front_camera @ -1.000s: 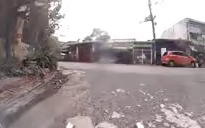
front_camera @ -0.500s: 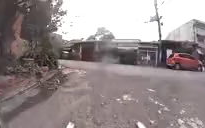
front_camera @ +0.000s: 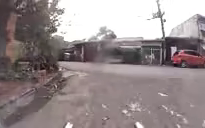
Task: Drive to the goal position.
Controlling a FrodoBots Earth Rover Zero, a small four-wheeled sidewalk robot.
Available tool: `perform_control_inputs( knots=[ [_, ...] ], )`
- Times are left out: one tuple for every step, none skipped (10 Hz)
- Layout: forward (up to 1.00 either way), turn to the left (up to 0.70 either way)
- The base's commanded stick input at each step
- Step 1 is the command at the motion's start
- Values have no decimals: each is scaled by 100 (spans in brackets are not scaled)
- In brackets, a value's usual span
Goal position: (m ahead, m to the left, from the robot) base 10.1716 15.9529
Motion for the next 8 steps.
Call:
perform_control_inputs(
  knots=[
    [70,0],
    [70,0],
    [70,0],
    [70,0],
    [70,0],
    [70,0],
    [70,0],
    [70,0]
  ],
)
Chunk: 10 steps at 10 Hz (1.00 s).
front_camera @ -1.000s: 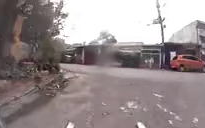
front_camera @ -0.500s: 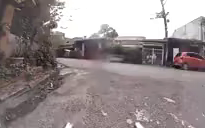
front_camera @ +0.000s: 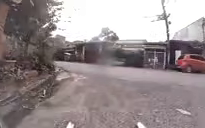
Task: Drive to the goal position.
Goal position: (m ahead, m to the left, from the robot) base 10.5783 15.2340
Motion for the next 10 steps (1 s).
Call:
perform_control_inputs(
  knots=[
    [70,0],
    [70,0],
    [70,0],
    [70,0],
    [70,0],
    [70,0],
    [70,0],
    [70,0],
    [70,0],
    [70,1]
  ],
)
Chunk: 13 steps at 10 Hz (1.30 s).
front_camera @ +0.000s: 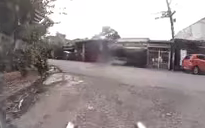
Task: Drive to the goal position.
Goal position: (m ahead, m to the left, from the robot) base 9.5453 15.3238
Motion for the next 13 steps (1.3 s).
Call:
perform_control_inputs(
  knots=[
    [70,1],
    [70,1],
    [70,1],
    [70,1],
    [70,1],
    [70,1],
    [70,1],
    [70,1],
    [70,1],
    [70,1],
    [70,1],
    [70,1],
    [70,1]
  ],
)
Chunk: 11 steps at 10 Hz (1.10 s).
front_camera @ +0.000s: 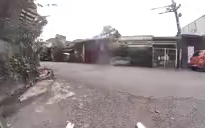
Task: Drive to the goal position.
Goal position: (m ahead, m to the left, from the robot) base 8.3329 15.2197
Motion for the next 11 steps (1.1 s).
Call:
perform_control_inputs(
  knots=[
    [70,1],
    [70,1],
    [70,1],
    [70,1],
    [70,1],
    [70,1],
    [70,1],
    [70,1],
    [70,1],
    [70,1],
    [70,1]
  ],
)
